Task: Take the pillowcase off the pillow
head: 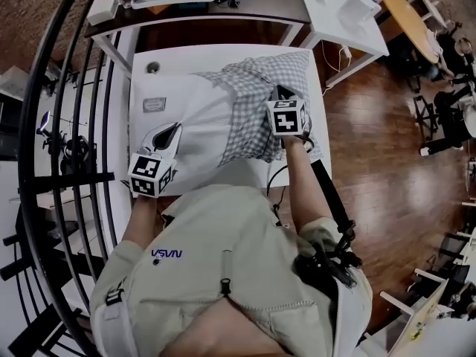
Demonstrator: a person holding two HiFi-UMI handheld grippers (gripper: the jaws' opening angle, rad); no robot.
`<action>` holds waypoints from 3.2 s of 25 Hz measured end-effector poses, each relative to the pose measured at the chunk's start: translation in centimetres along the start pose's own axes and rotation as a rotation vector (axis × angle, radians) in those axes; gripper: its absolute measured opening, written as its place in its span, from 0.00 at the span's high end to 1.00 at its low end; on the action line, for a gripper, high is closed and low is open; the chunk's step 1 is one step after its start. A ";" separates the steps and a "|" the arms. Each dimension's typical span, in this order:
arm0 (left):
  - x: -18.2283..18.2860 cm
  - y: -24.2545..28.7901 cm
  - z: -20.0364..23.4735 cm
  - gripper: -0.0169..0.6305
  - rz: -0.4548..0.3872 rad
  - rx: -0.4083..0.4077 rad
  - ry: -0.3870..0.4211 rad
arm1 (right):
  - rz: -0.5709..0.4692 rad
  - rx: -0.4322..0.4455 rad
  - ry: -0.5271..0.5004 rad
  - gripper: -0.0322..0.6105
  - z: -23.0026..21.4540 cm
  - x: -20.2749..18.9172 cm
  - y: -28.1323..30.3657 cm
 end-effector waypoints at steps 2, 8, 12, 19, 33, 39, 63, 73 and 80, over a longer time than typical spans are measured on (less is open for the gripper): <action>-2.6 0.0 0.1 0.95 0.028 0.001 -0.056 | 0.024 -0.002 0.012 0.94 0.7 -1.9 0.3; -5.5 1.2 0.4 0.95 0.012 -0.009 -0.148 | 0.044 0.011 0.002 0.94 2.0 -3.5 0.9; -3.6 2.0 -0.2 0.92 -0.001 -0.028 -0.077 | 0.003 0.032 0.009 0.94 2.0 -2.9 0.7; 6.4 2.7 -0.3 0.85 -0.103 0.010 0.191 | -0.072 0.063 -0.008 0.94 2.6 -1.4 -0.8; 2.9 14.1 3.0 0.77 0.373 -0.023 0.107 | -0.179 0.230 -0.023 0.88 2.6 5.5 -2.1; 2.7 12.2 0.5 0.90 0.288 -0.013 0.153 | -0.149 0.304 -0.177 0.75 5.0 10.6 2.2; 7.9 -2.4 -0.1 0.94 -0.159 0.006 0.051 | 0.097 -0.113 -0.108 0.93 -10.2 7.8 3.9; 4.3 7.2 5.5 0.93 -0.043 -0.040 -0.087 | 0.142 -0.116 0.036 0.93 -11.7 0.7 7.0; 6.7 7.5 5.1 0.79 -0.069 0.006 0.058 | -0.055 -0.041 0.116 0.90 -9.9 3.7 3.4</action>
Point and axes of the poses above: the fingertips, and each gripper's own axes: y forward along the fingers, z to its left, x out of its top, the point moved 4 cm from there along -y, backward along the fingers, and after that the axes turned 3 degrees about -y, right-handed, at the moved point
